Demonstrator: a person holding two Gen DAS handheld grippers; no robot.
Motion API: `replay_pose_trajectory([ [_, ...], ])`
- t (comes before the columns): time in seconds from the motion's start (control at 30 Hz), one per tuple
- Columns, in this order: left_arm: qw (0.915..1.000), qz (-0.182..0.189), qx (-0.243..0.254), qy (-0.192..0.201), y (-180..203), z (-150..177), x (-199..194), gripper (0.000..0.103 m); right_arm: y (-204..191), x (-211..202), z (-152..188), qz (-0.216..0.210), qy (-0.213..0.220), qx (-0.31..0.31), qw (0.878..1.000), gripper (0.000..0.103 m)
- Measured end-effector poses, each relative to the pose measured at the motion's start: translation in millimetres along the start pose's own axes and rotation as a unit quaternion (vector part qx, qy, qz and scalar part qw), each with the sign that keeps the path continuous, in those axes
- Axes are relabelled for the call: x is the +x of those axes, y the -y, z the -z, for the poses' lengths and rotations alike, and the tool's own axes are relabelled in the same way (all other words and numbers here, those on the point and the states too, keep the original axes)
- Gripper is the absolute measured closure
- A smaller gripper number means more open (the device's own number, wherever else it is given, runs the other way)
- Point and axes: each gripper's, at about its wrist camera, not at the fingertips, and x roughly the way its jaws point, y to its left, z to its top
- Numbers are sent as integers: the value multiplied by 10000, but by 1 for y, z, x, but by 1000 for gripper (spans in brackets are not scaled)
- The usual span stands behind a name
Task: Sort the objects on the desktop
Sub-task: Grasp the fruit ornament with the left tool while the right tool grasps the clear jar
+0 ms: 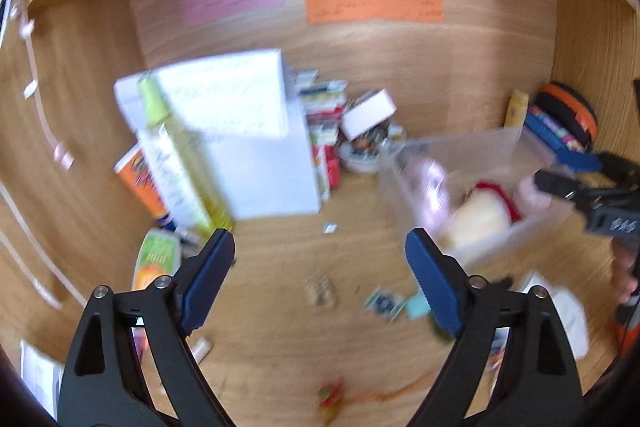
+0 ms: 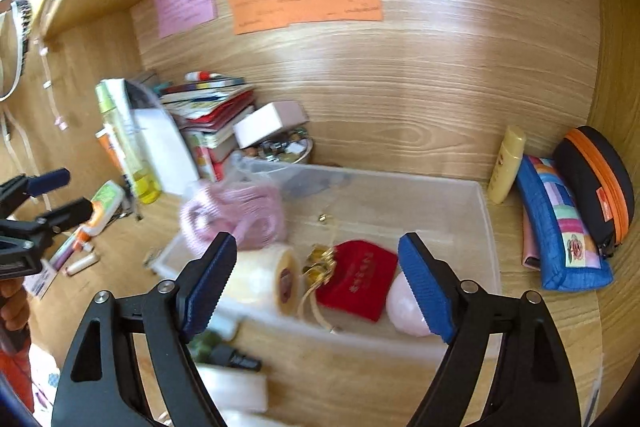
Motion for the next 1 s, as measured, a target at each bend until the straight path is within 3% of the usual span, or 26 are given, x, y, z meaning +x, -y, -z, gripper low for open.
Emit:
replay_pose_trajectory([
  [0.2,9994,105,58,-329,-5,40,1,15,-21,-16,21,-19,4,-170,9999,22],
  [0.33,9984,279,100,-486,-2,54,2,29,-29,-20,35,-31,-116,-220,9997,22],
  [0.5,9962,556,-54,-665,-3,71,4,30,-41,-14,54,-239,-429,-254,9985,22],
  [0.7,9914,747,-159,-1059,-7,94,13,57,-53,5,70,-345,-913,-301,9948,22],
  [1.0,9856,906,-351,-1384,-18,113,24,59,-62,20,80,-314,-1206,-415,9913,22],
])
